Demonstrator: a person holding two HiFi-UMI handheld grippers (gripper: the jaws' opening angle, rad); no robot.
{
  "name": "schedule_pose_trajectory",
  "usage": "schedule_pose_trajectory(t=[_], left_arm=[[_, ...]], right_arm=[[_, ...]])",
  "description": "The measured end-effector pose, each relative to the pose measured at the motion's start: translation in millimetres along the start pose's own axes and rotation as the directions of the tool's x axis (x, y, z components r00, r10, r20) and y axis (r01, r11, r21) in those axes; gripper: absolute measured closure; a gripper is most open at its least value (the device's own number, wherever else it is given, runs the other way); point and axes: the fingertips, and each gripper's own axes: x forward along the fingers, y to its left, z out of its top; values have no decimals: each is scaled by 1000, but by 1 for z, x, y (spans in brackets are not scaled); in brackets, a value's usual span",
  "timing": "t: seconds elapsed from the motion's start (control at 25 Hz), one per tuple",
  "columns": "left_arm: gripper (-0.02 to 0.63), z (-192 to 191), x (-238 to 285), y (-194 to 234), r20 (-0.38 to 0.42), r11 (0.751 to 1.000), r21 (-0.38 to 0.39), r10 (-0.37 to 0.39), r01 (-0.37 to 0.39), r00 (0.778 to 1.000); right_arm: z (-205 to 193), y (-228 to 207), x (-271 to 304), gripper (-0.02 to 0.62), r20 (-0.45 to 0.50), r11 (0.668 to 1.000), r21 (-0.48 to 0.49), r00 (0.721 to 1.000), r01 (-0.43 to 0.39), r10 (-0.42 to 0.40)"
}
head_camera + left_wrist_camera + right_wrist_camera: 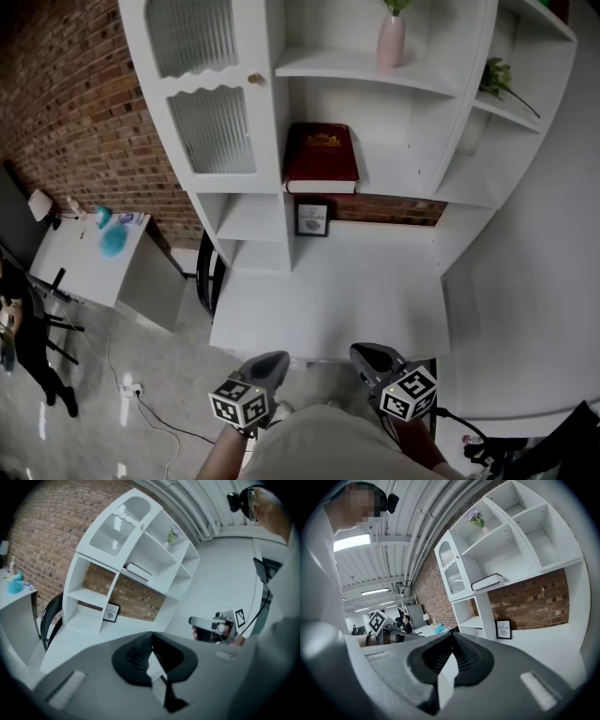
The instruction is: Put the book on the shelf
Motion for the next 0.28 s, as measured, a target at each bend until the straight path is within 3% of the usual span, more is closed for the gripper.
schedule_pose_trajectory(t=[0.28], left_arm=[[598,8,-3,13,3,1000,18,1,-1,1000]], right_arm=[[7,1,8,594,14,1000,-7,1000,2,-2]])
